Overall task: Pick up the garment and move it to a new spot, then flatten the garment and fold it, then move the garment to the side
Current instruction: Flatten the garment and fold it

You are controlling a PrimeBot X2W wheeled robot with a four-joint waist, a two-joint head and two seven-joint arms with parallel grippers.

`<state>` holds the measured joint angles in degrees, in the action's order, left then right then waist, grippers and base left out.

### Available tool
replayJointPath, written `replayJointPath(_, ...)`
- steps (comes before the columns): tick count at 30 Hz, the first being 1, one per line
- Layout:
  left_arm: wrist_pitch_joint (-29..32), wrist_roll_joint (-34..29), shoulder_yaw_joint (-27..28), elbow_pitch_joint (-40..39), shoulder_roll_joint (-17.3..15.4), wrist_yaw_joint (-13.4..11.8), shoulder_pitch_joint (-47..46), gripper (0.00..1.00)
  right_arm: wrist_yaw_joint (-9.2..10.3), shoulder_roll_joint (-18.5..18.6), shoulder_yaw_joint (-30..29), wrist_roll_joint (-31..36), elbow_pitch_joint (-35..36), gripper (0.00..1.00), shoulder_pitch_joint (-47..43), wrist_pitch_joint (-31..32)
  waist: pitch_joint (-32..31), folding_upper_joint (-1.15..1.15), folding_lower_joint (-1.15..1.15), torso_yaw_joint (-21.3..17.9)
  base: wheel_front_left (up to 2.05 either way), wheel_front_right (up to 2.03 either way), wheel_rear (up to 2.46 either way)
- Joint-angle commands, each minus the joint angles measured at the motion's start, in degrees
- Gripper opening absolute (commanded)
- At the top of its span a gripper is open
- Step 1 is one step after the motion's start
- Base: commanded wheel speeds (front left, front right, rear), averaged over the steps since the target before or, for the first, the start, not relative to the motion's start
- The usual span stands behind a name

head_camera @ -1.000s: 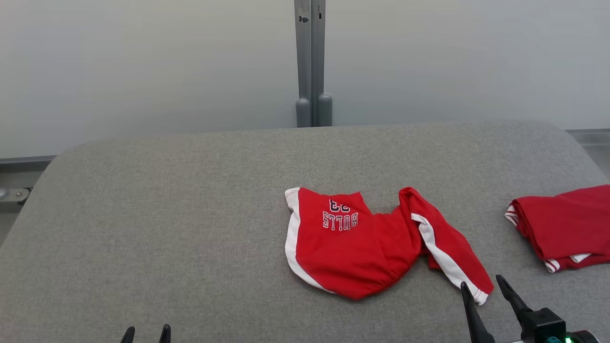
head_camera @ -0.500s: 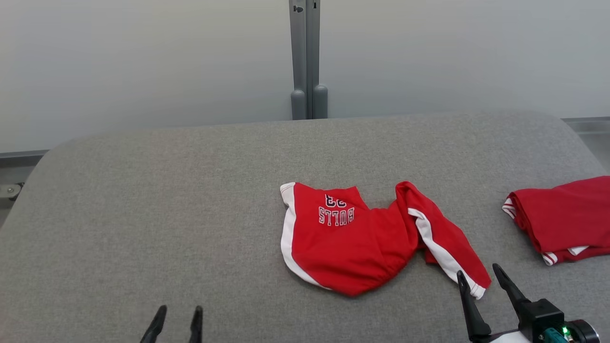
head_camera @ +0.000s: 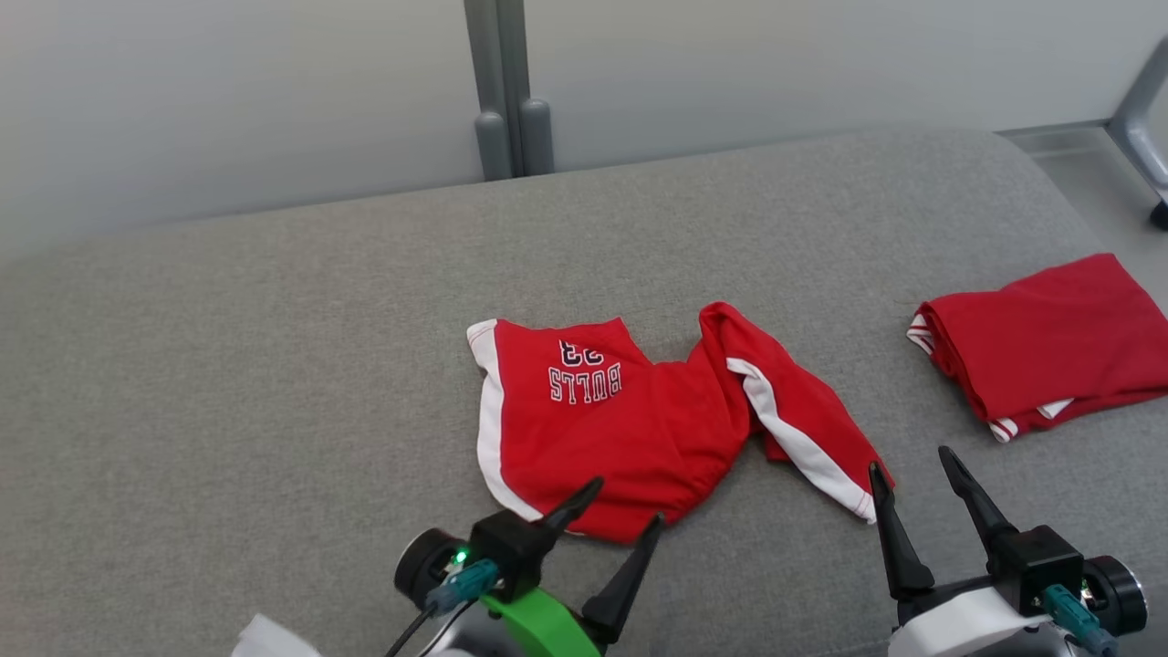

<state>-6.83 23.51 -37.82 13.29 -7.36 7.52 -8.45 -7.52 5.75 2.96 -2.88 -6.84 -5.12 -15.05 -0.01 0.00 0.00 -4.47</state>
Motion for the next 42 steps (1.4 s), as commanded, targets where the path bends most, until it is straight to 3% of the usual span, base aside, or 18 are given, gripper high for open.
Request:
replayJointPath(1,0.26,0.39,-0.47,0.48,0.00,-0.07,-1.70,1.00,0.07,-0.12,-0.04,0.13,0.32,1.00,0.93,-0.15,3.30,0.00,0.00,-3.27,0.00,0.00,0.00)
replayJointPath(9,2.28,3.93,-7.02,10.89,1.64,-0.08,-12.46,1.00,0.07,-1.57,-0.37,0.39,1.64,1.00,3.69,-0.16,9.50,0.00,0.00,-9.26,0.00,0.00,0.00)
replayJointPath(21,0.94,2.63,-8.61,28.21,2.67,-1.87,-19.83,1.00,0.07,-2.75,-0.54,-0.12,1.91,1.00,5.25,-0.16,12.70,0.00,0.00,-14.17,0.00,0.00,0.00)
replayJointPath(22,1.23,2.76,-8.67,29.53,2.49,-1.87,-19.91,0.87,0.07,-2.78,-0.50,-0.18,1.89,1.00,5.26,-0.16,12.69,0.00,0.00,-14.29,0.00,0.00,0.00)
replayJointPath(23,1.58,3.15,-8.54,30.80,2.27,-1.80,-19.93,0.36,0.07,-2.81,-0.51,-0.27,1.85,1.00,5.28,-0.16,12.63,0.00,0.00,-14.37,0.00,0.00,0.00)
replayJointPath(24,1.68,3.42,-8.44,31.60,2.04,-1.66,-20.10,0.00,0.07,-2.81,-0.57,-0.41,1.85,1.00,5.28,-0.16,12.55,0.00,0.00,-14.37,0.00,0.00,0.00)
replayJointPath(28,2.22,5.47,-7.64,31.45,0.45,-0.91,-20.42,0.00,0.07,-2.83,-1.10,-1.13,1.77,1.00,4.46,-0.16,11.69,0.00,0.00,-13.73,0.00,0.00,0.00)
replayJointPath(32,4.92,8.99,-7.57,25.21,-4.06,-0.15,-20.04,0.00,0.07,-2.82,-1.51,-1.55,1.46,1.00,3.30,-0.16,10.23,0.00,0.00,-12.69,0.00,0.00,0.00)
replayJointPath(36,12.00,17.24,-6.10,11.87,-10.83,0.03,-17.36,0.00,0.07,-2.81,-1.88,-1.91,1.18,1.00,2.31,-0.15,8.73,0.00,0.00,-11.33,0.00,0.00,0.00)
replayJointPath(40,20.55,28.49,-5.51,-4.67,-21.79,0.00,-15.25,0.00,0.07,-2.82,-1.52,-2.25,1.03,1.00,1.90,-0.16,8.18,0.00,0.00,-9.88,0.00,0.00,0.00)
replayJointPath(42,23.88,31.09,-7.03,-10.01,-28.12,0.01,-15.84,0.00,0.07,-2.84,-0.98,-2.18,0.92,1.00,2.21,-0.15,8.28,0.00,0.00,-9.26,0.00,0.00,0.00)
